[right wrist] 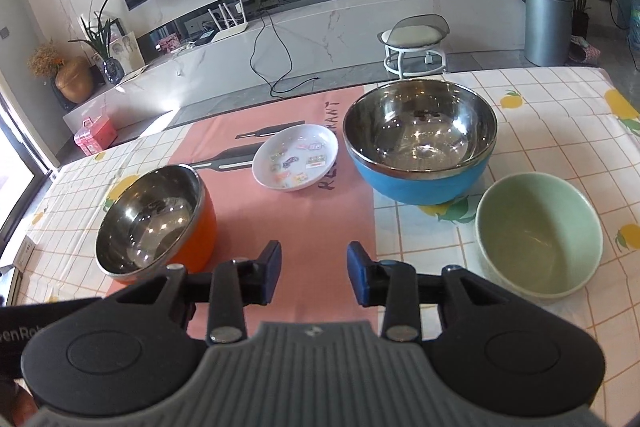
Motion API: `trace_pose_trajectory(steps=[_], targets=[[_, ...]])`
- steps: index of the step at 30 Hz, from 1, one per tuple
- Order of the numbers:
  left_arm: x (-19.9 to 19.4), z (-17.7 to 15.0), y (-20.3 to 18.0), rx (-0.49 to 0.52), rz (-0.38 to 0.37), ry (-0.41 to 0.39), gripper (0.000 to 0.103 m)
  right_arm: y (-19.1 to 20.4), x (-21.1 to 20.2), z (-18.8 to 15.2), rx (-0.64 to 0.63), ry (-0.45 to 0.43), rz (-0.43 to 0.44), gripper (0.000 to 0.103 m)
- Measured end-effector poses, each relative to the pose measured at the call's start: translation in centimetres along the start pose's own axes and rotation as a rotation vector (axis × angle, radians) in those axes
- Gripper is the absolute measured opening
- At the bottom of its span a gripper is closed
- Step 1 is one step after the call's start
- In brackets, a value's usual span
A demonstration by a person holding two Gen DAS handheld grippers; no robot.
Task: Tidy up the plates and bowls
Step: 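Move both open tools to the small white sticker plate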
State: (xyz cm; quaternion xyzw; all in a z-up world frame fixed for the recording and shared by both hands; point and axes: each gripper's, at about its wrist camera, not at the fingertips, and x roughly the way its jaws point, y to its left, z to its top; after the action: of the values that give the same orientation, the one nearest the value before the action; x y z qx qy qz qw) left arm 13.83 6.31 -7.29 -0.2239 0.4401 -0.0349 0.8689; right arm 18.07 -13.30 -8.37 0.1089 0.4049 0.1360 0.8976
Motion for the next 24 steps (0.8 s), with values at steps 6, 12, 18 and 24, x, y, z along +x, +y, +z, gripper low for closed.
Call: trace_pose_trajectory(steps=[6,12,18,24], targets=[[1.8,0.8,0.2,-0.022,0.010,0.003,0.036,-0.5,3.3,1.4,0.080,0.024,0.022,0.036],[2.8,2.0,-0.3,-0.094,0.081,-0.016,0.043,-0.4,5.9,3.0,0.134,0.015,0.036,0.035],[4.3,2.7,-0.5,-0.141,0.088,-0.003,0.043,-0.4,7.7,4.2,0.167,0.013,0.042,0.029],[4.9,3.1,0.0,-0.187,0.084,-0.002,0.043,-0.7,9.8,4.9,0.198,0.017,0.041,0.026]])
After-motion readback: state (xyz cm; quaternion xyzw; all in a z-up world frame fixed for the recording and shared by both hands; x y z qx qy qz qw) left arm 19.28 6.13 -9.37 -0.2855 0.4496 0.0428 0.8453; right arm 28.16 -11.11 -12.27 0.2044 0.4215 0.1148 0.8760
